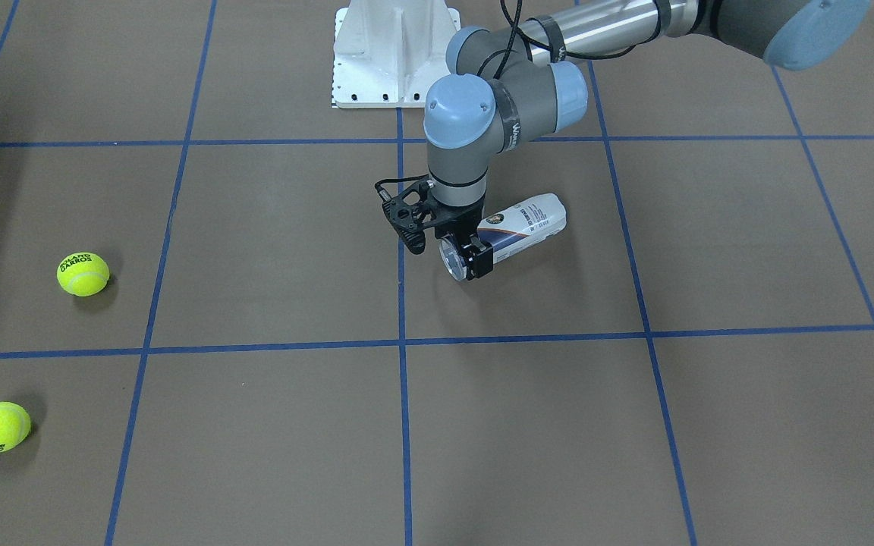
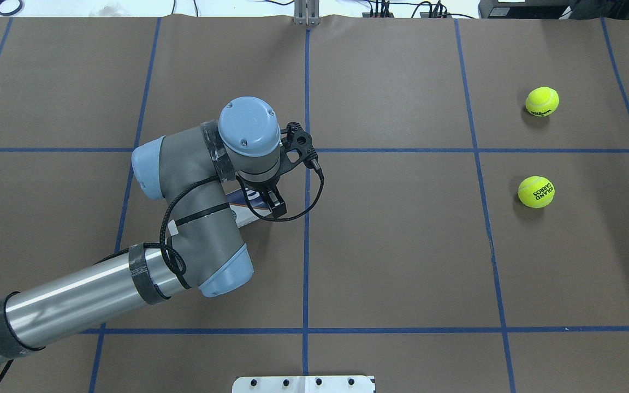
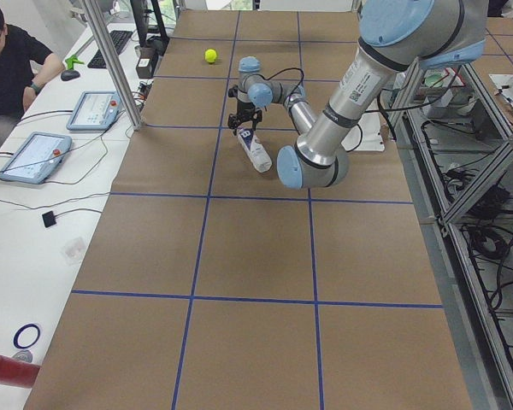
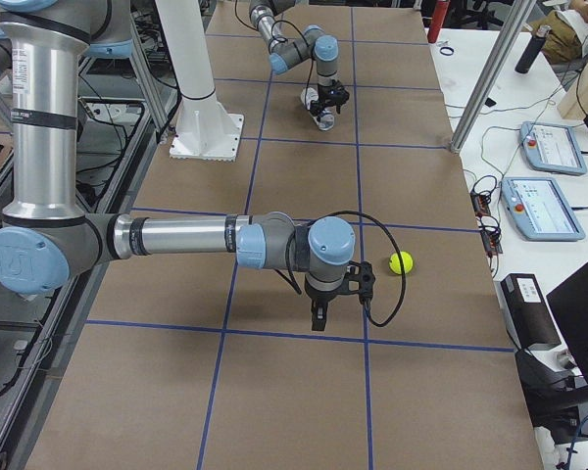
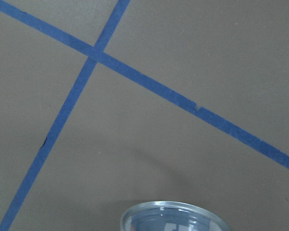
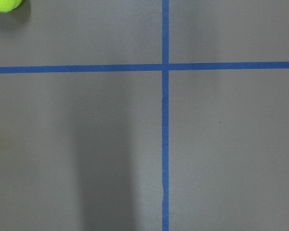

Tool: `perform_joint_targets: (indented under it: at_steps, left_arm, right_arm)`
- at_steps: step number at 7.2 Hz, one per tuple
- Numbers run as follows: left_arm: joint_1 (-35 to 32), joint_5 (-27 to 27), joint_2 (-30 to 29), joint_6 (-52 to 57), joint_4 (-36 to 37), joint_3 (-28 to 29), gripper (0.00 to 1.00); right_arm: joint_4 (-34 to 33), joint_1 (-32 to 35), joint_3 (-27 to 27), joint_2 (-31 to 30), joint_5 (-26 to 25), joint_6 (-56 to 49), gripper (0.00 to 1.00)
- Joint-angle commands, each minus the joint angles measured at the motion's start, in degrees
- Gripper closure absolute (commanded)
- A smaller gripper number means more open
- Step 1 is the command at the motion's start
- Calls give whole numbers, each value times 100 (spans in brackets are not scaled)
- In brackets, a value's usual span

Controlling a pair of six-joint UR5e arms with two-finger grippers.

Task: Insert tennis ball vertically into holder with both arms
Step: 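Close the left gripper on the Wilson can near its open end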

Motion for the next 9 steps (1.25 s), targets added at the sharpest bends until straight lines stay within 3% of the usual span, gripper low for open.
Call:
perform_joint_targets:
  at_steps: [1, 9]
  left_arm:
    - [40, 0, 4, 0, -89, 46, 1]
    - [110, 9, 13, 27, -186, 178, 2]
  right_arm:
    - [0, 0, -10, 1, 0, -1, 0]
    - [0, 0, -10, 1, 9, -1, 0]
